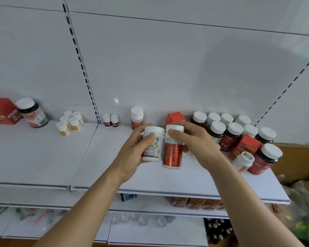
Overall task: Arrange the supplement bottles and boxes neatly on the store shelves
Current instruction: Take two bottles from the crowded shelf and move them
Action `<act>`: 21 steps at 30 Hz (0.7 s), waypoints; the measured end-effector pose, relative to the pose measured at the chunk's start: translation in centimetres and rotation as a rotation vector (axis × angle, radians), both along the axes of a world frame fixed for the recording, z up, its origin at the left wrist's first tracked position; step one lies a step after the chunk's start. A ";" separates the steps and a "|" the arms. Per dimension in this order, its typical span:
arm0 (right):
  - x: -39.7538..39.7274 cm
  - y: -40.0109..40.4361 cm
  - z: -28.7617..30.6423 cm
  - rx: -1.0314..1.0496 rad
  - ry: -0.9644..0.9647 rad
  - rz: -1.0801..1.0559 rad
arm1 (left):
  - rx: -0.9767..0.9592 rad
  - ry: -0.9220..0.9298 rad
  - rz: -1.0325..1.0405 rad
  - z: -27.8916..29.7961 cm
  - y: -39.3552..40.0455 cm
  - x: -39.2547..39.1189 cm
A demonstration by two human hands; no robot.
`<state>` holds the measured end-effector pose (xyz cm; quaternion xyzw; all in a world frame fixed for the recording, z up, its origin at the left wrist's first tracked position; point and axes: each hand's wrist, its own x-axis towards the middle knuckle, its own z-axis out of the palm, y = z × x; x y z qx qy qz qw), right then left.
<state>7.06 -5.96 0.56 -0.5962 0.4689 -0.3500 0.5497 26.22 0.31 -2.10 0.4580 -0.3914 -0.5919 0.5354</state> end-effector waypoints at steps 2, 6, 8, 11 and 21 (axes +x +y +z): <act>0.7 0.0 0.4 -0.025 0.020 0.023 | 0.006 0.016 0.010 0.1 0.0 0.8; 2.6 0.1 0.9 -0.052 0.077 0.008 | -0.004 0.020 0.011 0.3 -0.1 2.7; 3.8 0.0 1.2 -0.058 0.083 -0.022 | -0.011 0.011 -0.002 0.4 -0.1 3.8; 5.7 0.0 1.6 -0.042 0.057 -0.082 | -0.007 0.004 -0.005 0.3 -0.3 5.7; 9.2 -0.1 2.0 0.092 0.070 -0.124 | -0.017 0.013 -0.121 0.6 -1.3 10.0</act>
